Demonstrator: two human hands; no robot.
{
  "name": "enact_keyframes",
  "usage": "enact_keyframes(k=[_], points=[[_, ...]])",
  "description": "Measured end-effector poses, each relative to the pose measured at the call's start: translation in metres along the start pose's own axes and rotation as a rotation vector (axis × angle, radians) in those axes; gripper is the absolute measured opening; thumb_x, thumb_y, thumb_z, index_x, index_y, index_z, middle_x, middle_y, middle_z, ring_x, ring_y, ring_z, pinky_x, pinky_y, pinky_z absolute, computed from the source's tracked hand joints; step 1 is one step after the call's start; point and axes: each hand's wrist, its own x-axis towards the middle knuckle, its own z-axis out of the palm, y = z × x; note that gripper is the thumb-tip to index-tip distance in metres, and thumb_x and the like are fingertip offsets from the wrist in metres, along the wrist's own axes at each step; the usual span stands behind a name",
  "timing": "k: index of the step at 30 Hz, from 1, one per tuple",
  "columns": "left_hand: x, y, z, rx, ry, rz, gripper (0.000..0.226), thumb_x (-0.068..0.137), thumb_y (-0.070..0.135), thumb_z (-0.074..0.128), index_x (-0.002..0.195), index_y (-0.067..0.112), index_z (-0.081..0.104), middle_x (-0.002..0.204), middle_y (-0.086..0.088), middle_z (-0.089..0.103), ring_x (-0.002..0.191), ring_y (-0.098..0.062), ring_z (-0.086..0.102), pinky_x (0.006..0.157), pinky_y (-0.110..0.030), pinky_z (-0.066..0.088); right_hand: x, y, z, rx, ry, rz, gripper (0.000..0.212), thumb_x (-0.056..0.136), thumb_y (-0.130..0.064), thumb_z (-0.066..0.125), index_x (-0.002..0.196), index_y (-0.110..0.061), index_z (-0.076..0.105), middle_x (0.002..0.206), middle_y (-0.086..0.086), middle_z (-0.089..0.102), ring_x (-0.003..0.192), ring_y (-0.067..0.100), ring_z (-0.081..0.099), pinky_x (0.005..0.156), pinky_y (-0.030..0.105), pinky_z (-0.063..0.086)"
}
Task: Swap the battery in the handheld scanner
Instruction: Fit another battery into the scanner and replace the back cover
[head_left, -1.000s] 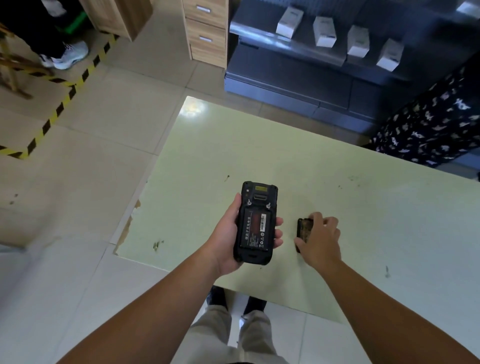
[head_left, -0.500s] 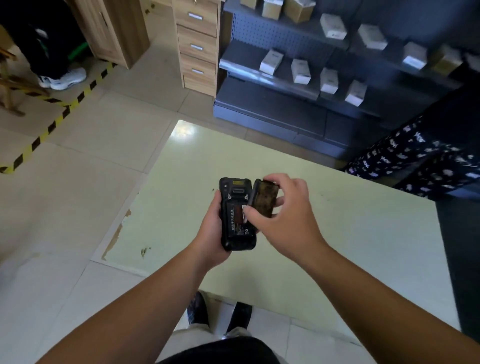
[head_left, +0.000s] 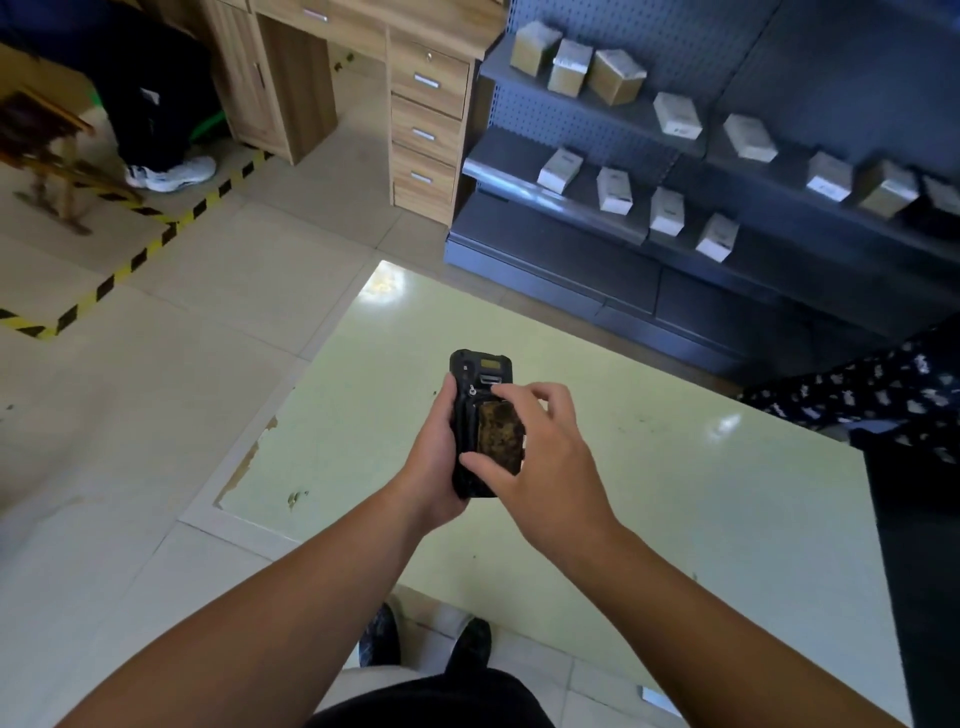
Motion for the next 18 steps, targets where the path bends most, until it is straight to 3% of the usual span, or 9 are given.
enact_keyframes(k=[3,6,13,18], points=[[-0.002,0.001,0.0,0.015,-0.036,-0.03,0.069,0.094,0.077,0.035,0.119,0.027,0.077,0.108,-0.004,0.08,0.096,-0.024,0.076,0.067,-0.036,0.063,0.003,0.005,-0.005,-0.004,-0.06,0.015,0.067,0.08,-0.042,0.085,0.138,-0.033,0.053,0.123,-0.009,0.039,0.099,0.015,0.059,0.087,0.035,0.059],[-0.006,0.001,0.001,0.048,-0.081,-0.08,0.073,0.093,0.08,0.034,0.123,0.027,0.074,0.114,-0.008,0.078,0.102,-0.028,0.073,0.082,-0.044,0.06,0.005,0.011,-0.011,-0.014,-0.1,-0.006,0.072,0.078,-0.049,0.085,0.141,-0.031,0.055,0.121,-0.006,0.043,0.106,0.015,0.057,0.092,0.039,0.057],[-0.009,-0.001,0.002,0.004,-0.116,-0.135,0.075,0.091,0.08,0.037,0.118,0.023,0.077,0.106,-0.011,0.079,0.093,-0.031,0.075,0.073,-0.041,0.064,0.001,0.023,-0.015,-0.091,-0.084,-0.118,0.077,0.078,-0.068,0.071,0.144,-0.032,0.055,0.121,-0.008,0.042,0.116,0.011,0.046,0.096,0.037,0.054],[-0.01,0.001,0.002,0.005,-0.119,-0.149,0.076,0.092,0.08,0.034,0.119,0.024,0.078,0.11,-0.01,0.079,0.097,-0.029,0.074,0.081,-0.042,0.062,-0.004,0.028,-0.01,-0.132,-0.066,-0.13,0.074,0.085,-0.074,0.054,0.149,-0.037,0.049,0.127,-0.012,0.035,0.116,0.011,0.037,0.101,0.042,0.05]])
